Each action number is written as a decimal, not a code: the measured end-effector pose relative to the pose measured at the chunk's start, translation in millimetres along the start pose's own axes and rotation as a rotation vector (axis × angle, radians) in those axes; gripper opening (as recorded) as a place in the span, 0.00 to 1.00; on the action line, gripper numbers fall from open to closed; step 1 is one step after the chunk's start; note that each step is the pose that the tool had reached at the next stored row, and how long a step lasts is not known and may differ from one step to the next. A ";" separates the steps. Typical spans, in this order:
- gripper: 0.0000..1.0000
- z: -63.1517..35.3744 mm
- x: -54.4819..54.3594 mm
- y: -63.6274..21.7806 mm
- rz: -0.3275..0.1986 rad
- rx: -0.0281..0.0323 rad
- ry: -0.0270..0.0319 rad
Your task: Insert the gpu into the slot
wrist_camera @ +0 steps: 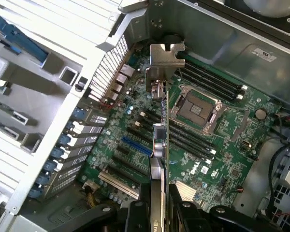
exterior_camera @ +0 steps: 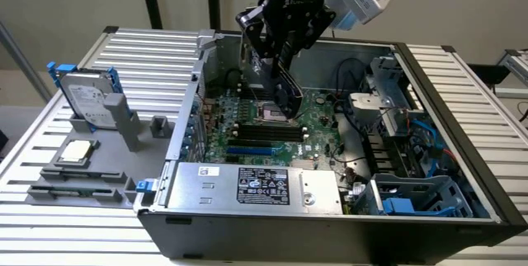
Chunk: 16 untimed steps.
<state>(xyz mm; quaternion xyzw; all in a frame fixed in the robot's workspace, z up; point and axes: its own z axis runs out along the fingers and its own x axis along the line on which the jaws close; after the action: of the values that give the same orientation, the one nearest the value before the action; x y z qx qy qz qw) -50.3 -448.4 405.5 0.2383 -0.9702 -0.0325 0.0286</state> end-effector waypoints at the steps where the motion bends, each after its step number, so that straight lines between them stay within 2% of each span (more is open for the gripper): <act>1: 0.26 0.2 0.0 0.0 -0.018 0.0007 0.0014; 16: 0.26 4.2 -0.2 -0.4 -0.290 0.0128 0.0203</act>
<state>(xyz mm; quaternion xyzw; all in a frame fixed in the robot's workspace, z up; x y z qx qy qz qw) -50.3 -448.4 401.3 0.3763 -0.9255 -0.0277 0.0319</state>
